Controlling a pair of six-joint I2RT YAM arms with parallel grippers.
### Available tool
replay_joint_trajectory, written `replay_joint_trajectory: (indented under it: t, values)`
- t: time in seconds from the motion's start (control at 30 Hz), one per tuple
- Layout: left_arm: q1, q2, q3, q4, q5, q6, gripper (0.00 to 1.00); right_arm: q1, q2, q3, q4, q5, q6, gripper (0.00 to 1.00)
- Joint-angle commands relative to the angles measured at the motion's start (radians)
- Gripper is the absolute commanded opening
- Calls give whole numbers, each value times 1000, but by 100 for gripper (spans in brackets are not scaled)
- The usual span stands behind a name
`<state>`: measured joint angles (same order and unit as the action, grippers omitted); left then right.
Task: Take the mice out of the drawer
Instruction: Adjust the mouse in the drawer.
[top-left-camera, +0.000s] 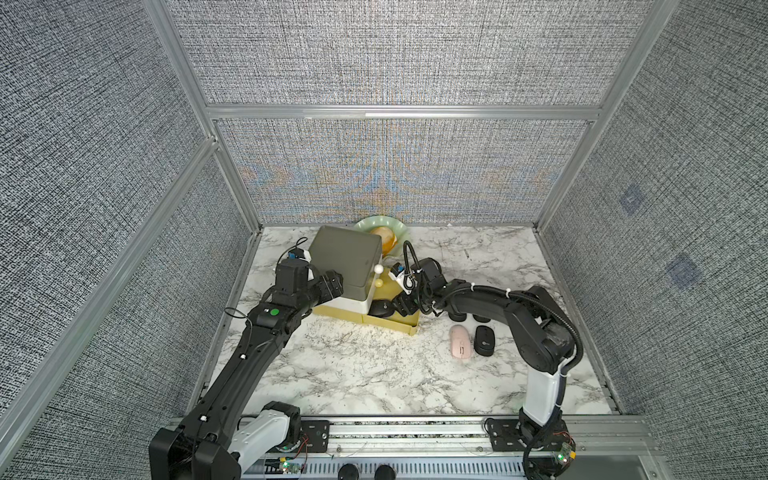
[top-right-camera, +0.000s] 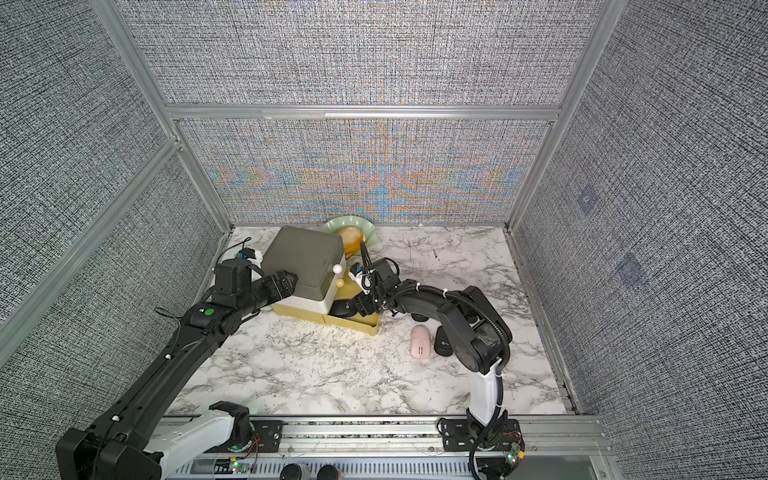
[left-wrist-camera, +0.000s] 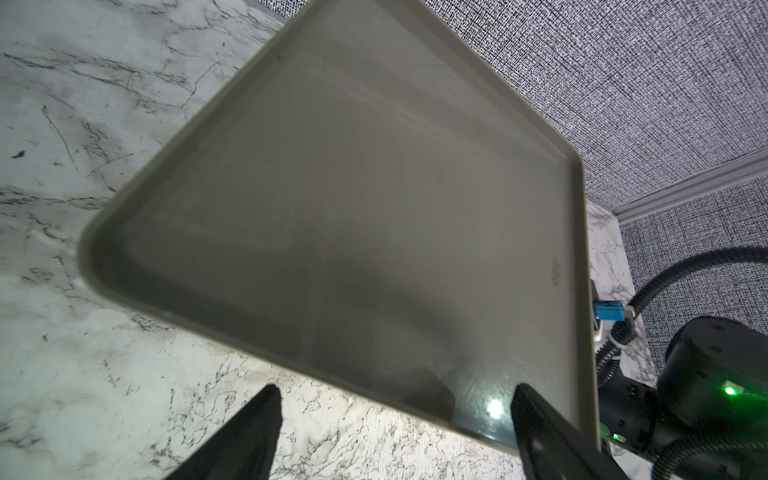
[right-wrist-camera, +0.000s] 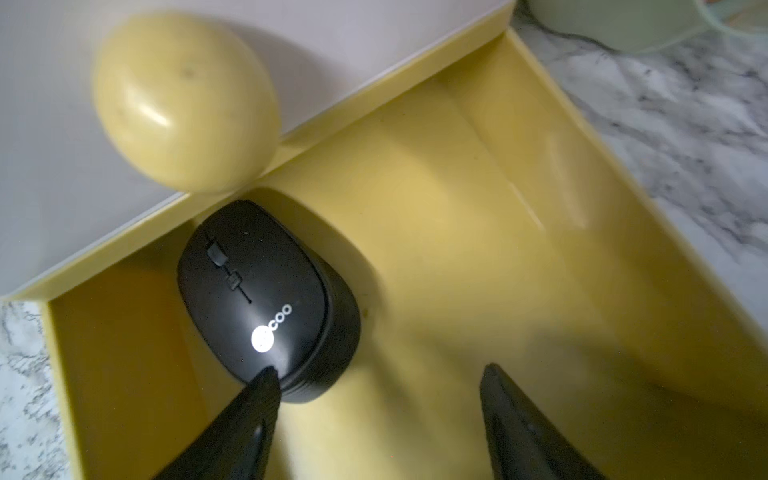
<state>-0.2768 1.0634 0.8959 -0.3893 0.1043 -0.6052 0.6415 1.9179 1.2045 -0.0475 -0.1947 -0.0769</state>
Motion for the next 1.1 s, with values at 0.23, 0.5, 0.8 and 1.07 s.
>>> replay_joint_trajectory:
  t: [0.23, 0.5, 0.8, 1.07]
  values:
    - [4, -13, -4, 47, 1, -5, 86, 7, 10, 17, -14, -167, -115, 77]
    - [4, 5, -10, 55, 15, -5, 86, 9, 50, 36, 8, -242, -198, 88]
    - [5, 15, -13, 60, 6, -10, 85, 8, 122, 115, -82, -278, -291, 95]
    - [6, 15, -14, 61, -9, -17, 85, 16, 175, 183, -152, -289, -339, 93]
